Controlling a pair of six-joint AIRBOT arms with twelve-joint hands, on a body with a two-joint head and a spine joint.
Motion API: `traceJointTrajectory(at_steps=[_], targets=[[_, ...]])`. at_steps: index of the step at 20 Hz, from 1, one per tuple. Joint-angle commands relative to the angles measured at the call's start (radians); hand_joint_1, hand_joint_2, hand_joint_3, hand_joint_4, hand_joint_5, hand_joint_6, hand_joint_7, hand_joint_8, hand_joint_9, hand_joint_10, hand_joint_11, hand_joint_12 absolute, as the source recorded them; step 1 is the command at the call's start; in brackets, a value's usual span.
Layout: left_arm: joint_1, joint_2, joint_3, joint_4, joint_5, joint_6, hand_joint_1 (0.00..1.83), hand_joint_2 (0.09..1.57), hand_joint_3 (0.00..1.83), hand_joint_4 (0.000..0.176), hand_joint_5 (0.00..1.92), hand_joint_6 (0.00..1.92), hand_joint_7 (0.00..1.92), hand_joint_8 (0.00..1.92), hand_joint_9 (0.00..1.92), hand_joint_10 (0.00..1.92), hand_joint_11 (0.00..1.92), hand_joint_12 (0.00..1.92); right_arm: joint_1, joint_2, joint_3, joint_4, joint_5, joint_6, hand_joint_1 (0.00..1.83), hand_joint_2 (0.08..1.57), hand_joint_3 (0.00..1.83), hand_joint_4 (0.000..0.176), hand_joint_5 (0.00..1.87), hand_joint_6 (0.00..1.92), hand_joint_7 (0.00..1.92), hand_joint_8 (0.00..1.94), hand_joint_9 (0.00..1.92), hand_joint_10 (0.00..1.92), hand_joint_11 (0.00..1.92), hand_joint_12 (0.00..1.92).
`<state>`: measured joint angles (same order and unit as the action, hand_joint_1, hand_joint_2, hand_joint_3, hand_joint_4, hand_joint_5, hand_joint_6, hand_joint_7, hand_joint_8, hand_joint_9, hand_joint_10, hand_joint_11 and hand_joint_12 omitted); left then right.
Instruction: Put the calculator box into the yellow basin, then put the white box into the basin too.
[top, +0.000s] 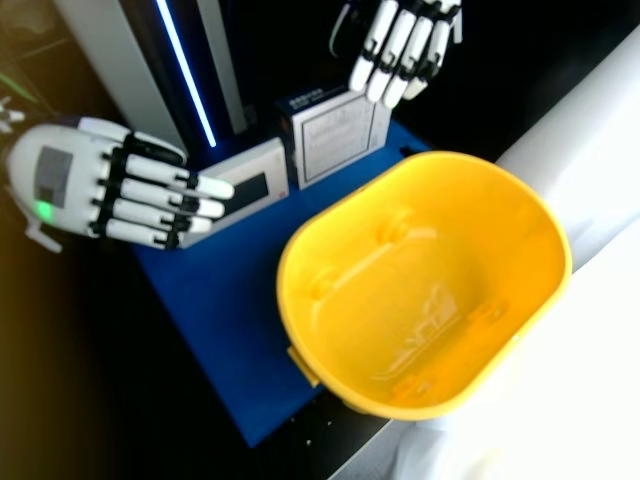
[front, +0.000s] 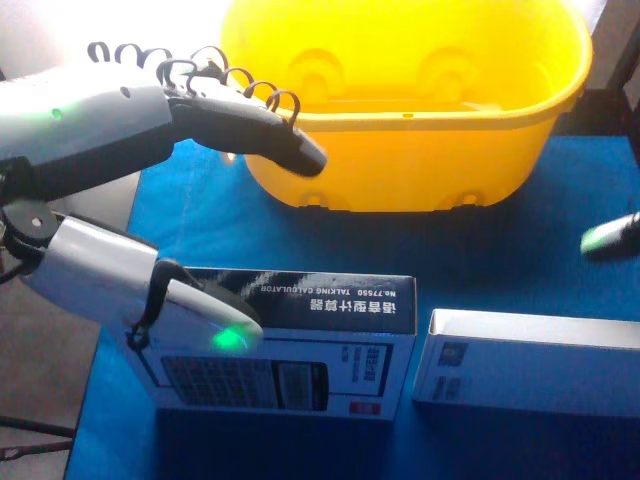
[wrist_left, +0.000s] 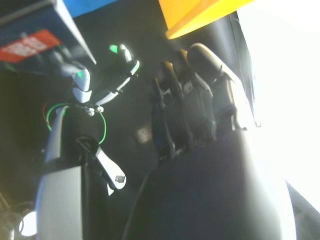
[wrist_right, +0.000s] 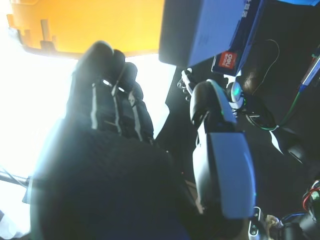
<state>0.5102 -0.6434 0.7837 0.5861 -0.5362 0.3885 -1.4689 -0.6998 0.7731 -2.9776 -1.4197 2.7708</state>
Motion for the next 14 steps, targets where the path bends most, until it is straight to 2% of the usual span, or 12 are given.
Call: traceJointTrajectory(at_steps=[1,2,3,4,6,9,12,14], targets=[[-0.010,0.003,-0.005,-0.028,-0.098,-0.006,0.64,0.84,0.00,0.000,0.51,0.10,0.47,0.11,0.29,0.51,0.00,1.31,0.003,0.000,0.001,-0.034,-0.114,0.009,0.60,0.79,0.00,0.000,0.55,0.12,0.52,0.12,0.40,0.46,0.08,1.19],[-0.010,0.002,-0.006,-0.025,-0.089,-0.006,0.67,0.83,0.00,0.000,0.52,0.07,0.48,0.08,0.28,0.52,0.00,1.32,0.003,-0.001,0.002,-0.034,-0.111,0.009,0.61,0.78,0.00,0.000,0.57,0.09,0.55,0.08,0.43,0.40,0.11,1.17],[-0.010,-0.003,-0.006,-0.018,-0.071,-0.006,0.67,0.81,0.00,0.000,0.51,0.05,0.47,0.06,0.27,0.52,0.00,1.30,0.003,-0.004,0.005,-0.031,-0.105,0.009,0.53,0.81,0.01,0.000,0.57,0.08,0.56,0.08,0.46,0.39,0.13,1.18],[-0.010,-0.008,-0.005,-0.013,-0.059,-0.005,0.62,0.81,0.00,0.000,0.52,0.04,0.49,0.06,0.26,0.51,0.00,1.28,0.003,-0.008,0.008,-0.027,-0.100,0.008,0.50,0.81,0.01,0.000,0.57,0.07,0.57,0.07,0.46,0.39,0.14,1.19],[-0.009,-0.027,0.006,-0.008,-0.023,-0.003,0.57,0.79,0.00,0.000,0.51,0.03,0.50,0.05,0.26,0.49,0.00,1.25,0.003,-0.023,0.020,-0.011,-0.081,0.008,0.52,0.80,0.00,0.000,0.57,0.05,0.55,0.04,0.43,0.33,0.05,1.23],[0.018,-0.053,0.023,-0.013,0.010,-0.002,0.61,0.77,0.00,0.000,0.51,0.01,0.51,0.02,0.32,0.43,0.00,1.33,0.004,-0.046,0.039,0.009,-0.058,0.008,0.53,0.78,0.00,0.000,0.60,0.04,0.62,0.05,0.48,0.37,0.10,1.26],[0.050,-0.083,0.046,-0.024,0.040,-0.002,0.59,0.80,0.00,0.000,0.55,0.01,0.53,0.01,0.37,0.39,0.00,1.34,0.005,-0.063,0.051,0.022,-0.028,0.008,0.64,0.76,0.00,0.000,0.58,0.01,0.59,0.02,0.41,0.46,0.03,1.34],[0.079,-0.102,0.060,-0.039,0.055,-0.002,0.61,0.80,0.00,0.000,0.56,0.01,0.53,0.01,0.35,0.45,0.00,1.44,0.006,-0.081,0.063,0.031,0.003,0.008,0.67,0.78,0.00,0.000,0.57,0.01,0.59,0.01,0.41,0.47,0.07,1.31]])
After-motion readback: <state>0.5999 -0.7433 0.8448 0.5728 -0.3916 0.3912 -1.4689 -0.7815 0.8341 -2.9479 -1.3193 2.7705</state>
